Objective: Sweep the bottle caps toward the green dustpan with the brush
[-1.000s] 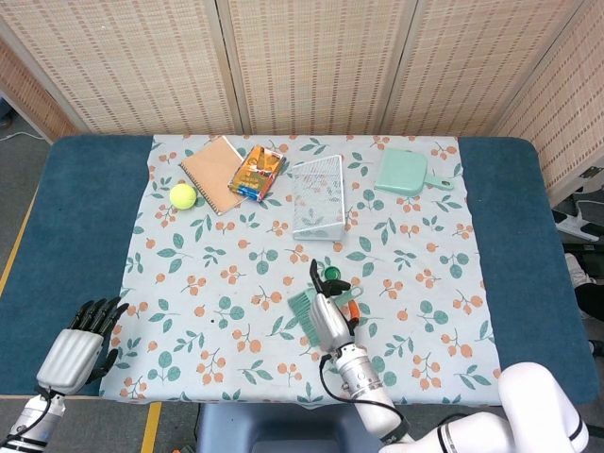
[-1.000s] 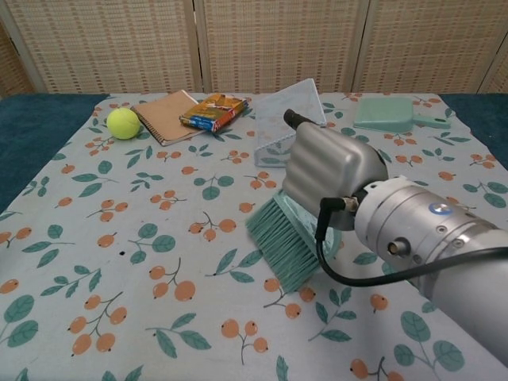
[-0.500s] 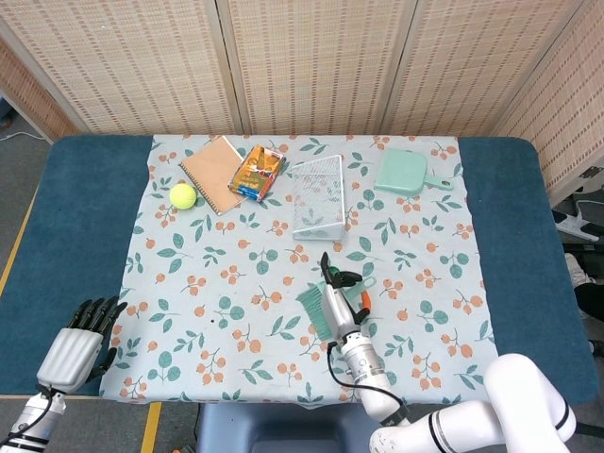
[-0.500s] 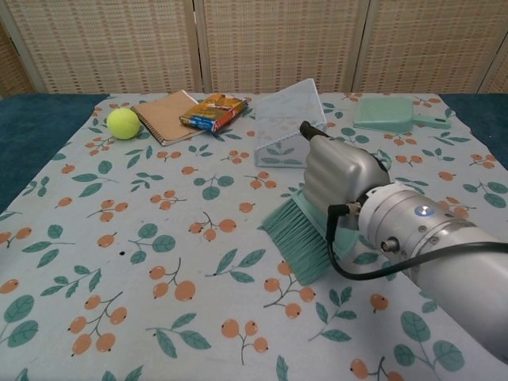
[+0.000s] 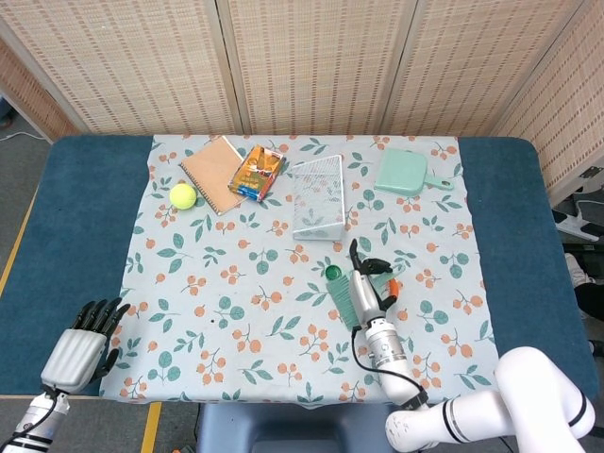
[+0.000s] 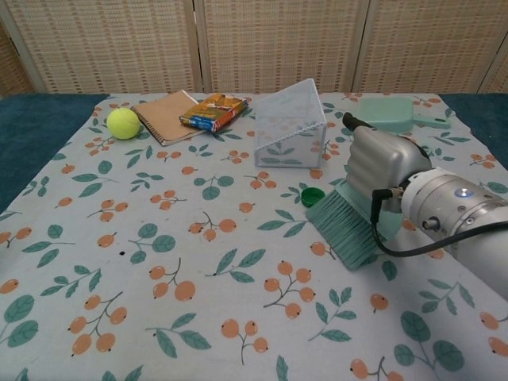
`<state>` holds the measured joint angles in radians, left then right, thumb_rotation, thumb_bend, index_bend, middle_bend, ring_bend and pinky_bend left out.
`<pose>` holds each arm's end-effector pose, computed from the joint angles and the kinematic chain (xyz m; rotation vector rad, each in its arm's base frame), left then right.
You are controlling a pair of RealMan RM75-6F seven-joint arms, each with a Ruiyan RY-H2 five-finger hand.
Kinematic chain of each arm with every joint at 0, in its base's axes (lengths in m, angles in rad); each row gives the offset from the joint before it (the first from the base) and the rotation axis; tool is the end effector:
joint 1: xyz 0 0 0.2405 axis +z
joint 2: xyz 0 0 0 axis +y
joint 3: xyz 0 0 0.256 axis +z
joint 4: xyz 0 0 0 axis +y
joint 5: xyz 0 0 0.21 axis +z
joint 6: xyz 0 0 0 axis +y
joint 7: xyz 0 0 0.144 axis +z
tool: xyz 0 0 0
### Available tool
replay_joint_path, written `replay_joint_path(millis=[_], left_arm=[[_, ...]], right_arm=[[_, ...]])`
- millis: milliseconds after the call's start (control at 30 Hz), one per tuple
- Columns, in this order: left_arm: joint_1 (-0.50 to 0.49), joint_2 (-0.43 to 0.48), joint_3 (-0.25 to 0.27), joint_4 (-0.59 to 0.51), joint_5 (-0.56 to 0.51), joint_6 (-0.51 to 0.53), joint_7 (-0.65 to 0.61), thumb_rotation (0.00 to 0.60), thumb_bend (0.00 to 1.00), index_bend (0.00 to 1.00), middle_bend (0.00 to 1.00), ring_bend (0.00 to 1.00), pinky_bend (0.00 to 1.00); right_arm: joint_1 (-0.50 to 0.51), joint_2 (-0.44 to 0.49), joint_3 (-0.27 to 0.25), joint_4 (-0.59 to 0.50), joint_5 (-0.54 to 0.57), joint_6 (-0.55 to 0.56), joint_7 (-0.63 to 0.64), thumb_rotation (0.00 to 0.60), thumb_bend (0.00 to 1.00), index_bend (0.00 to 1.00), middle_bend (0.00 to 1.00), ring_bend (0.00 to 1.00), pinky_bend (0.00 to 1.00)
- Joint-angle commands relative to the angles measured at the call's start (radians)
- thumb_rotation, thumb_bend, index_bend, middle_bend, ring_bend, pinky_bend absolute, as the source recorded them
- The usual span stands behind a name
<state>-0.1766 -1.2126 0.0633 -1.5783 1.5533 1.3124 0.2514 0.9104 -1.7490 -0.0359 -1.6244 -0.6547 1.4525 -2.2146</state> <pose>-0.3029 0.1793 0.0915 -1.7300 -0.8414 -0.6814 -0.1278 -0.2928 -0.0548 1.8368 0.5164 -0.3419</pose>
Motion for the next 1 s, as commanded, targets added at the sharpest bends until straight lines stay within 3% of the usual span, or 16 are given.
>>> replay_joint_path(millis=[33,433,867,1000], left_arm=[[0.000,-0.004,0.001,0.002,-0.002,-0.002,0.006,0.600,0.46,0.00,0.00,0.00,0.08],[-0.003,-0.023,0.003,0.009,-0.013,-0.016,0.041,0.600,0.46,0.00,0.00,0.00,0.08],[-0.005,-0.047,0.008,0.020,-0.029,-0.037,0.079,0.600,0.46,0.00,0.00,0.00,0.08],[-0.006,-0.051,0.011,0.018,-0.026,-0.037,0.086,0.600,0.46,0.00,0.00,0.00,0.08]], right_arm=[[-0.004,0.019,-0.021,0.025,0.013,-0.007,0.021,0.600,0.50,0.95,0.78,0.48,0.00],[-0.039,0.127,-0.087,0.101,0.029,-0.020,0.118,0.600,0.50,0.95,0.78,0.48,0.00],[-0.110,0.189,-0.172,0.258,0.020,-0.043,0.187,0.600,0.50,0.95,0.78,0.48,0.00],[-0.130,0.221,-0.170,0.258,0.014,-0.018,0.207,0.600,0.50,0.95,0.78,0.48,0.00]])
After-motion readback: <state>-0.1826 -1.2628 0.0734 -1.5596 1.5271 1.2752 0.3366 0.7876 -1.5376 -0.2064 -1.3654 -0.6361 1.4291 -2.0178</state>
